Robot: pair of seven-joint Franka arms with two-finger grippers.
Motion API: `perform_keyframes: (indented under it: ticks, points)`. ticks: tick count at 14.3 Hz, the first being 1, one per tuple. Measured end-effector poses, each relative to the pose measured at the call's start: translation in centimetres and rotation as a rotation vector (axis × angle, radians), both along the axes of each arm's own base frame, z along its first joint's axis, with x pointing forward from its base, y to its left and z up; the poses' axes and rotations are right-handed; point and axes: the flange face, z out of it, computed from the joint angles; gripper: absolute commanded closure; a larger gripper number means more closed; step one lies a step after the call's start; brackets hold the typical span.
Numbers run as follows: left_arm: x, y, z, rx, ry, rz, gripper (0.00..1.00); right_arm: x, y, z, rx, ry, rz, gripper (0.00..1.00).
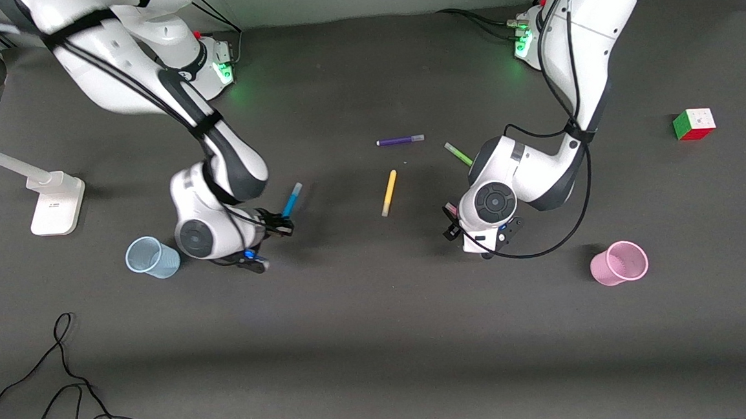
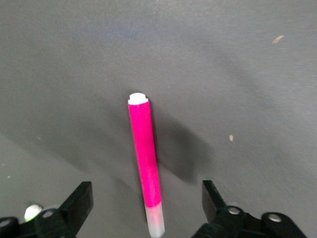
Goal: Place pink and blue markers in matching cups
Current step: 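Carry the blue marker over the blue cup while the left gripper carries pink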
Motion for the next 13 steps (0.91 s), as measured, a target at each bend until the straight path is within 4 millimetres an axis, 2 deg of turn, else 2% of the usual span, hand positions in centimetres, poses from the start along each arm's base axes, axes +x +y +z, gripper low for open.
perform_keyframes:
  ticks: [2, 3, 4, 6, 8, 10, 11, 13]
  points:
    - [0.0, 0.3, -0.2, 0.004, 0.002, 0.004, 0.91, 1.0, -3.2, 7.6, 0.001, -0.09, -0.005, 1.0]
    - [0.1, 0.4, -0.1, 0.004, 0.001, 0.006, 1.0, 1.2, -5.2, 11.0, -0.004, -0.146, 0.008, 1.0]
    - [0.2, 0.4, -0.1, 0.004, 0.0, 0.007, 1.0, 1.2, -7.2, 13.9, -0.027, -0.204, 0.034, 1.0]
    - [0.3, 0.5, 0.0, 0.003, -0.003, 0.008, 1.0, 1.0, -10.8, 18.0, -0.085, -0.301, 0.103, 1.0]
    - [0.9, 1.1, 0.6, 0.001, -0.013, 0.02, 1.0, 0.9, -13.8, 20.5, -0.124, -0.388, 0.177, 1.0]
    - [2.5, 3.0, 2.2, 0.0, -0.016, 0.041, 1.0, 0.9, -17.8, 21.4, -0.136, -0.486, 0.276, 1.0]
    - [3.5, 4.1, 3.5, 0.003, -0.002, 0.045, 1.0, 0.9, -19.9, 21.2, -0.14, -0.539, 0.319, 1.0]
    - [5.6, 6.1, 7.0, -0.01, 0.037, 0.054, 1.0, 0.3, -23.3, 19.6, -0.161, -0.651, 0.402, 1.0]
